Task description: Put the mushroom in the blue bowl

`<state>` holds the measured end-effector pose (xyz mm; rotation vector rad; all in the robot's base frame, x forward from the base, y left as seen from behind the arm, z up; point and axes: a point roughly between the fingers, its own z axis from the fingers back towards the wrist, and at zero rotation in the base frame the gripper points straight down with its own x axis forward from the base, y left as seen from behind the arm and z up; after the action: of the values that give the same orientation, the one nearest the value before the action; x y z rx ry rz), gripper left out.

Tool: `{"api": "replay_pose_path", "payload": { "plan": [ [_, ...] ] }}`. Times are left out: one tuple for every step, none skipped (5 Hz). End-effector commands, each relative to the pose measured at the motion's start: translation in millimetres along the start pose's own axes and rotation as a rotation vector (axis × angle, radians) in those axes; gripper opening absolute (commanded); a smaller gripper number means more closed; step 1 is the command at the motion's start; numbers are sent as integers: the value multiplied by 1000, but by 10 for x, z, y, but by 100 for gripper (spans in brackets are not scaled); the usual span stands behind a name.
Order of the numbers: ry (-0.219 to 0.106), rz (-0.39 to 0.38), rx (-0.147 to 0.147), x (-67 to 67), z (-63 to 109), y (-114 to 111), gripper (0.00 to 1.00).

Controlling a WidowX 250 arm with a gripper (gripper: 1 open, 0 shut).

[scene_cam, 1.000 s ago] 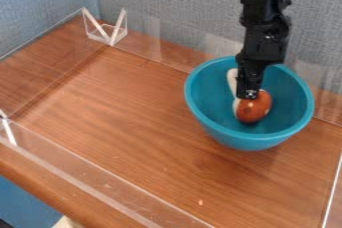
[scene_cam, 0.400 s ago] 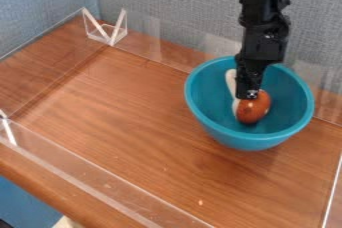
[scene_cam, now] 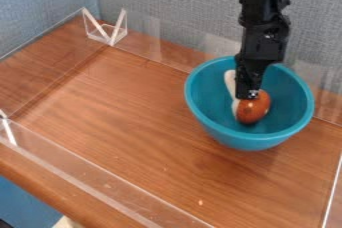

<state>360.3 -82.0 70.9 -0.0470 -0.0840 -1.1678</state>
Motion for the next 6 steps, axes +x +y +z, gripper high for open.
{"api": "replay_pose_path", "payload": {
  "plan": [
    [-44, 24, 64, 21, 272, 101, 0],
    [-46, 39, 64, 24, 284, 96, 0],
    [-47, 53, 64, 27, 298, 90, 0],
    [-49, 68, 64, 30, 317, 84, 0],
    [-51, 83, 64, 31, 339, 78, 0],
    [-54, 98, 65, 33, 366, 73, 0]
  ]
}}
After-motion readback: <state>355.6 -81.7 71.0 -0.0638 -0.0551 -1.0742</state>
